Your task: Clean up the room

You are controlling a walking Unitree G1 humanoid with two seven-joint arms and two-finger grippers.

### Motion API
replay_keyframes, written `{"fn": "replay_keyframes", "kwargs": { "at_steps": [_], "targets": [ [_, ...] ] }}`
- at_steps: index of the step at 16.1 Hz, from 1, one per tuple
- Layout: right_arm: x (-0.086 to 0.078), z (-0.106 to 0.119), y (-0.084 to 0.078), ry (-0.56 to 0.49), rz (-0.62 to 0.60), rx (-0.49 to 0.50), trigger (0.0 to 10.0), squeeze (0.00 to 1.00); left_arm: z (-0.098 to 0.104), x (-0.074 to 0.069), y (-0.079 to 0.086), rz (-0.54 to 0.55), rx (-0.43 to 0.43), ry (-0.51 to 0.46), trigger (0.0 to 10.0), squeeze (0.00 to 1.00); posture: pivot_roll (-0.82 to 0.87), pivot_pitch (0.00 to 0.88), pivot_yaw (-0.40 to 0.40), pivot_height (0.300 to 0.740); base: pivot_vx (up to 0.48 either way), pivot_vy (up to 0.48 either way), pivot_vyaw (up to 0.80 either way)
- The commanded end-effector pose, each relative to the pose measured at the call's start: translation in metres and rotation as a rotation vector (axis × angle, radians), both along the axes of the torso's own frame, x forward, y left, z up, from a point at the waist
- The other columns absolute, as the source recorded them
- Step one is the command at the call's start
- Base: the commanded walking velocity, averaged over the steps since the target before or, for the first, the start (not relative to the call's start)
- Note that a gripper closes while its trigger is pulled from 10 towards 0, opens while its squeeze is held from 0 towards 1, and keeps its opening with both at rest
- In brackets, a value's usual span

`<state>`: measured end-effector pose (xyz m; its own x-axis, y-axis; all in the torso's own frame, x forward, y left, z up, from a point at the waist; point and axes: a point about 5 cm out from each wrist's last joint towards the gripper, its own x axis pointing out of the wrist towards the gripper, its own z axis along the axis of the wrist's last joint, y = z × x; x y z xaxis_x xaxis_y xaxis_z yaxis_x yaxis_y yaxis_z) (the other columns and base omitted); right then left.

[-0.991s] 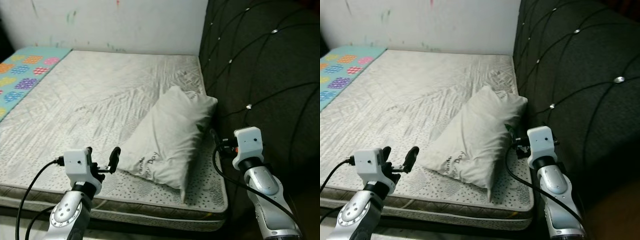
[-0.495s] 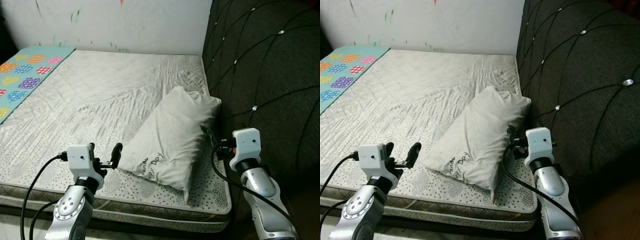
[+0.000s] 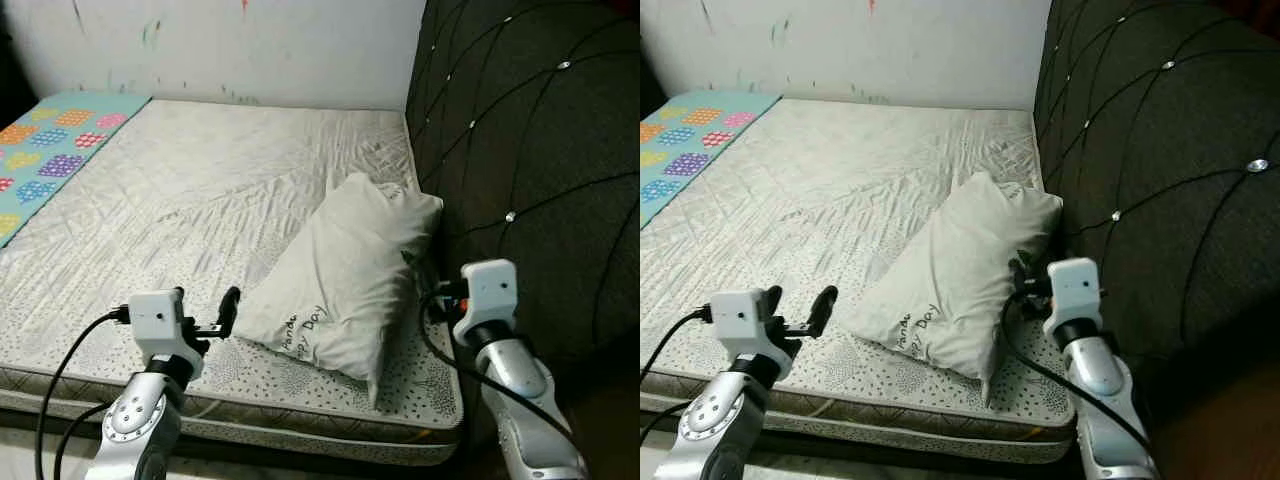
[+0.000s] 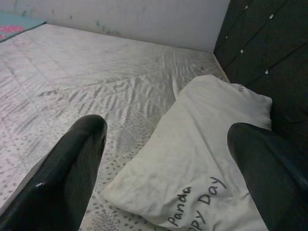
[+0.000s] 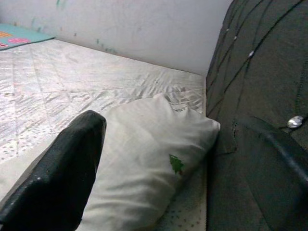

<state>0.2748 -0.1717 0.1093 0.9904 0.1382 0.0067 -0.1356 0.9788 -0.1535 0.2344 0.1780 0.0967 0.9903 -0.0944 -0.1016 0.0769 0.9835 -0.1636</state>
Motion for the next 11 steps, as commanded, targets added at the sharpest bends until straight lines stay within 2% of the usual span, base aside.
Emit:
{"fn": "replay_keyframes", "kwargs": {
  "at_steps": [1,4,11],
  "targets": [
    [0.0027,0.0057,0.0031,-0.018,0.016,0.009,10.0,0.0,0.0033,-0.0018,0.0034,0.014,0.016,-0.013,10.0,0.0,-0.18,0.0,0.016,0.725,0.0,0.0,0.0],
    [0.0054,0.0068,0.0048,-0.019,0.028,0.005,10.0,0.0,0.0042,-0.0025,0.0039,0.018,0.014,-0.017,10.0,0.0,-0.17,0.0,0.008,0.688,0.0,0.0,0.0],
    [0.0034,0.004,0.0054,-0.011,0.032,0.01,10.0,0.0,0.0072,-0.0029,0.0007,-0.023,0.001,-0.037,10.0,0.0,-0.17,0.006,0.012,0.688,0.0,0.0,0.0]
  ]
}}
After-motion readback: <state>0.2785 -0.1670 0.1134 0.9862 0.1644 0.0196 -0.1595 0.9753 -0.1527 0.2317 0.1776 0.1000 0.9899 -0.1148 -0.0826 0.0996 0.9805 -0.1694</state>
